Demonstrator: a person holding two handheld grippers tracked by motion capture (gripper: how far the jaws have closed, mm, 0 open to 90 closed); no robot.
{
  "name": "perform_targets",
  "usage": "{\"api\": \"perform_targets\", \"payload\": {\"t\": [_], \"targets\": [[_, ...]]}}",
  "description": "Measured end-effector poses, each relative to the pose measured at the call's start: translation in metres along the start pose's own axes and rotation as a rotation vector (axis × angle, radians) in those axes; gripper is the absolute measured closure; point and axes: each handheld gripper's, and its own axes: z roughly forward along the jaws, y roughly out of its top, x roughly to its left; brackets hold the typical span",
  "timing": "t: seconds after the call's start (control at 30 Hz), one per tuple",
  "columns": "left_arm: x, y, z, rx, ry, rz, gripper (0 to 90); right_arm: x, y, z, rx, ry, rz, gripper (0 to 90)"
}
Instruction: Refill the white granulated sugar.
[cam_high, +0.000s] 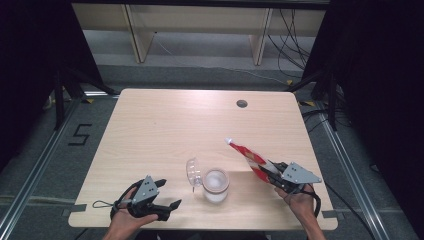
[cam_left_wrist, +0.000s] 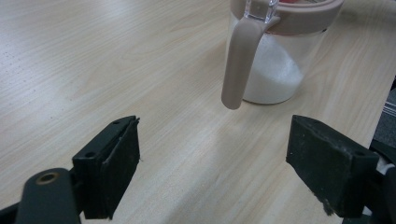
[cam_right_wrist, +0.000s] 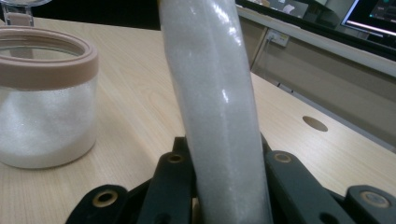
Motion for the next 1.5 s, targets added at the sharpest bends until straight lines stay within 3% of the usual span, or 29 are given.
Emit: {"api": "perform_targets", "payload": {"t": [0.07,0.27,0.3,0.4,0.63,0.73,0.8,0.83,0.9,1.0,1.07,1.2,1.37,1.43,1.5], "targets": [[0.0,0.0,0.0,0.002,0.003,-0.008,17.0,-0.001,-0.001,0.0,-0.003,-0.006,0.04,78.6],[0.0,0.0,-0.001,0.005,0.009,-0.003,16.9,-0.004,-0.002,-0.003,0.001,-0.024,0.037,78.5],[0.0,0.0,-0.001,0.004,0.007,0.0,16.9,-0.003,-0.003,-0.004,0.011,-0.016,0.075,78.4],[-0.001,0.0,0.0,0.0,0.006,-0.01,16.9,-0.003,-0.003,-0.004,0.017,-0.029,0.103,78.2],[0.0,0.0,0.0,-0.001,0.007,-0.012,16.9,-0.002,-0.001,-0.008,0.042,-0.029,0.132,77.6],[-0.002,-0.001,0.0,-0.002,0.004,-0.033,17.0,-0.003,-0.001,-0.011,0.057,-0.02,0.135,77.4],[-0.002,-0.001,0.0,-0.001,0.008,-0.031,16.9,-0.002,-0.002,-0.011,0.057,-0.038,0.16,77.3],[-0.002,-0.001,0.0,-0.001,0.008,-0.034,16.9,-0.003,-0.002,-0.013,0.059,-0.039,0.142,77.2],[-0.002,-0.001,0.0,-0.001,0.008,-0.033,16.9,-0.002,-0.002,-0.014,0.069,-0.031,0.167,77.1],[-0.002,-0.001,0.0,-0.001,0.009,-0.032,16.9,-0.002,-0.002,-0.014,0.055,-0.054,0.163,76.9],[-0.002,-0.001,0.0,-0.002,0.008,-0.035,17.0,-0.001,-0.002,-0.015,0.077,-0.032,0.212,76.7],[-0.002,-0.001,0.0,-0.003,0.008,-0.035,16.9,-0.001,-0.002,-0.018,0.09,-0.043,0.221,76.3],[-0.002,-0.001,0.0,-0.002,0.004,-0.033,16.9,-0.003,-0.004,-0.022,0.079,-0.057,0.227,76.5],[-0.002,-0.001,0.001,-0.001,0.005,-0.034,16.9,-0.001,-0.005,-0.022,0.082,-0.05,0.265,76.5],[-0.002,-0.001,0.001,-0.001,0.001,-0.036,16.9,-0.002,-0.005,-0.023,0.076,-0.071,0.256,76.6]]}}
